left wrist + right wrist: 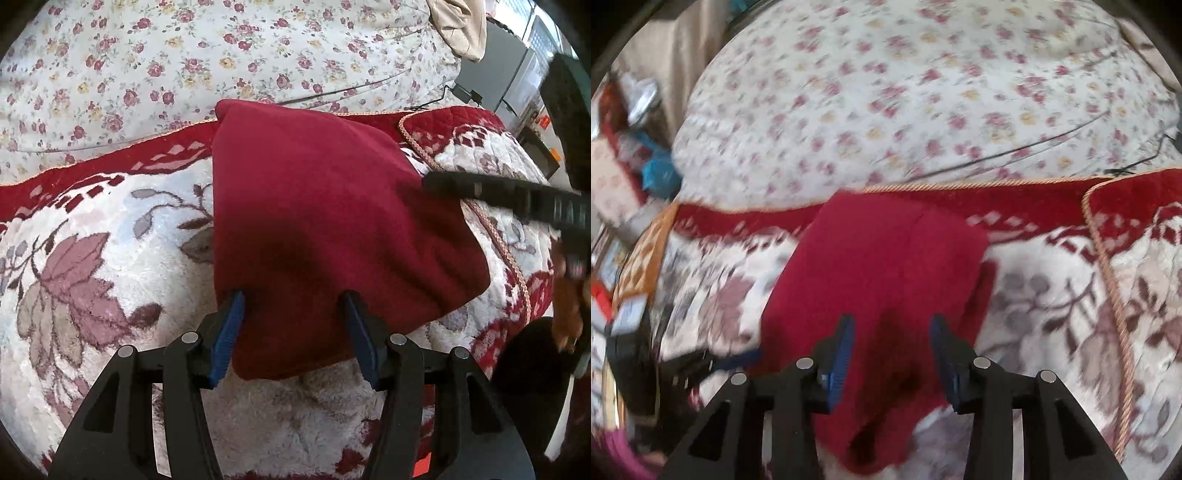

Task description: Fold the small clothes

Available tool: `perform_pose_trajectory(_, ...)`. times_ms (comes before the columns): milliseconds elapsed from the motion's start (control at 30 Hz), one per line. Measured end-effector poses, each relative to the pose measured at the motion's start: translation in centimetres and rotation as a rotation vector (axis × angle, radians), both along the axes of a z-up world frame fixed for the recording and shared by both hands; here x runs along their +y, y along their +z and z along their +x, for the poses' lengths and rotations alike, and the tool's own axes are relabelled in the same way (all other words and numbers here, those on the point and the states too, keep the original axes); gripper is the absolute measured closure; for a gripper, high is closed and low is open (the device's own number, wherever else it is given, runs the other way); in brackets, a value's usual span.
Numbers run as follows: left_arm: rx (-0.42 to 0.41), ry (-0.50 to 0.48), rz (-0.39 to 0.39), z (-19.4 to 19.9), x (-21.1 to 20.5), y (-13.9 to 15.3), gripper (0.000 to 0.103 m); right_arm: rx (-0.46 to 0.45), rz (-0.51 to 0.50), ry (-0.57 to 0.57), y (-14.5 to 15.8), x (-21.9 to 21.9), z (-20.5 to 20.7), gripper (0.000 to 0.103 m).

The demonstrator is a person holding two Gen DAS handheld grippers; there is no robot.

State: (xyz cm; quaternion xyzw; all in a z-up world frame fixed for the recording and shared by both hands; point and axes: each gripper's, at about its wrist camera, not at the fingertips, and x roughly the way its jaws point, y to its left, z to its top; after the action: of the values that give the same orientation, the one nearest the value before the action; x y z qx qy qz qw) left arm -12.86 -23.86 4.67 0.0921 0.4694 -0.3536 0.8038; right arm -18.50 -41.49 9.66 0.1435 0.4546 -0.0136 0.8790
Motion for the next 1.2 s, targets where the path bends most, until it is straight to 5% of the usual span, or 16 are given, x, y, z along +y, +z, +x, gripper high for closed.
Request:
perform_pose_trajectory(200, -0.024, -0.005, 0.018, -0.4, -0.2, -0.1, 0.048, 0.092, -0.171, 0.000, -4.0, 1.0, -0.7, 0.063)
perform_pose_trajectory(300, -0.043, -0.005, 0.032, -0.6, -0.4, -0.2, 0.048, 0.085, -0.094, -0.034, -4.9, -0.2, -1.2, 0.063)
perform_pose_trajectory(667, -0.049, -0.001, 0.036, -0.5, -0.5, -0.3, 0.047, -0.012, -0.082, -0.069, -0.4, 0.5, -1.9, 0.062)
perform_pose_trajectory(867, -0.050, -0.005, 0.034, -0.5, -0.6, -0.4, 0.047, 0.082, -0.167, -0.088, -3.2, 0.3, 0.0, 0.062)
perform_pose_trajectory(933, -0.058, -0.007, 0.037, -0.6, -0.7, -0.4, 0.047, 0.099, -0.122, -0.093, -5.0, -0.3, -0.1, 0.062)
perform_pose_trajectory(1200, -0.006, 0.006, 0.019, 0.3, -0.2, 0.1, 0.047, 0.093, -0.108, -0.104, -4.8, -0.9, -0.4, 0.052)
